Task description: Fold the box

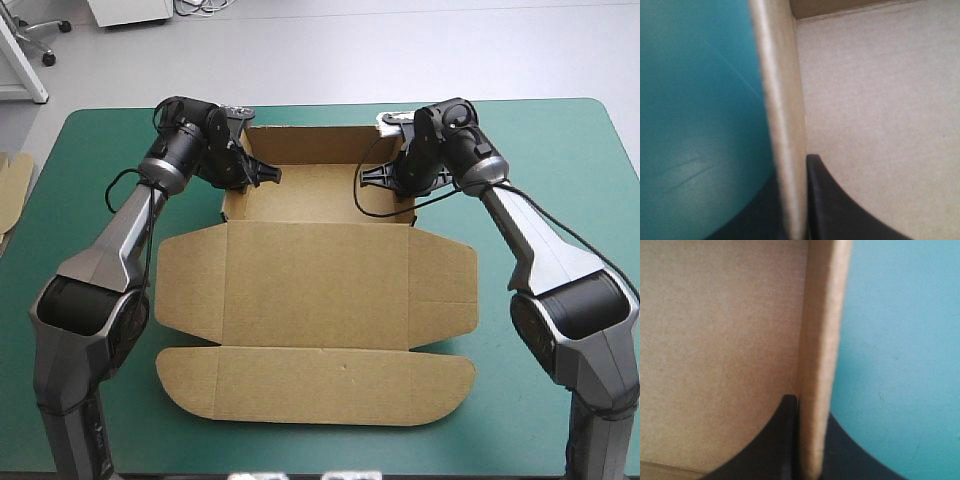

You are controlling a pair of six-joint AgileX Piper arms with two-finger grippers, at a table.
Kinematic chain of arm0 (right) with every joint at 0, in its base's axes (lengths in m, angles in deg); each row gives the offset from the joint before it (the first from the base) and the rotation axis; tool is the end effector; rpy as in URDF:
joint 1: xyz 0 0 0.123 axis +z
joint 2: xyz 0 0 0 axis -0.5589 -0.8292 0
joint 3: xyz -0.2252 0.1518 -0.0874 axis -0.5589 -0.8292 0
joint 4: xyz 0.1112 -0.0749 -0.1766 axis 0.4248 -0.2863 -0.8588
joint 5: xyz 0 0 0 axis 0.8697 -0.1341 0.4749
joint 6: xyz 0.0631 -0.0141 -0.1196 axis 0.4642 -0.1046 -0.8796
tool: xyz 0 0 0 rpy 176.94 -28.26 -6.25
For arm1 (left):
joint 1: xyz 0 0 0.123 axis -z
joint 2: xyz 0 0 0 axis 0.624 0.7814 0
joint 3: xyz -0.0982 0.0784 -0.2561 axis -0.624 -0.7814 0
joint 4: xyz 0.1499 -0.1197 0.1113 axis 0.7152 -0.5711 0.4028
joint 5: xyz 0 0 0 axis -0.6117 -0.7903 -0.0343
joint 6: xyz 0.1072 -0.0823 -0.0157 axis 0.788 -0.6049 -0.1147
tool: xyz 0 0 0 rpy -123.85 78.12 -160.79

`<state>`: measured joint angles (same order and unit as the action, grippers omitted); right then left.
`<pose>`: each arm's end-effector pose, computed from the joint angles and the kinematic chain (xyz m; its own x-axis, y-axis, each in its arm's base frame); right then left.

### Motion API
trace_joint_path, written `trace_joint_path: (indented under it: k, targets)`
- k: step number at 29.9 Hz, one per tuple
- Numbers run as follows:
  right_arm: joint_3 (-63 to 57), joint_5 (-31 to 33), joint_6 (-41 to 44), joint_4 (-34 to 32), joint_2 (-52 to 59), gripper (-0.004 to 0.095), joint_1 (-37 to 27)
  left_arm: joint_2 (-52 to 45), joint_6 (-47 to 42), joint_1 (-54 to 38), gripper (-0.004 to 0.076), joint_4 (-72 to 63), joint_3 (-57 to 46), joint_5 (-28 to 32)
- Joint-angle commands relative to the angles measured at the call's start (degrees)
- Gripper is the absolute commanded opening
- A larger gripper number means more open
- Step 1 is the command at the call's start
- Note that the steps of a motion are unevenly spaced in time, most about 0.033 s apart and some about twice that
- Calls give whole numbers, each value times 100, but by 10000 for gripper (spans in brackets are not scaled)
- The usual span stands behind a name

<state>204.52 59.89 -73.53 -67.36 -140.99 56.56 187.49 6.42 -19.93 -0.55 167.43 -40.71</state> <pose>0.3951 0.1658 0.2787 -0.9154 -0.1103 -0.3872 -0.1644 0.9803 0.1095 0.4072 -0.1339 0.2737 -0.8979 0.2125 -0.3855 0.2339 0.9722 -0.0089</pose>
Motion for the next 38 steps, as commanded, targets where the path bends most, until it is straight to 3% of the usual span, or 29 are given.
trace_joint_path:
  k: [1, 8, 38]
  targets:
    - [185, 74, -360, -446, 334, -12, 3, -317, 140, 16, -14, 350, -37, 189]
    - [185, 83, -385, -993, 300, -12, 3, -3, -99, 16, -14, 229, -36, 299]
    - [165, 83, -486, -960, -461, -12, -8, 658, -523, 177, -14, 754, -47, 519]
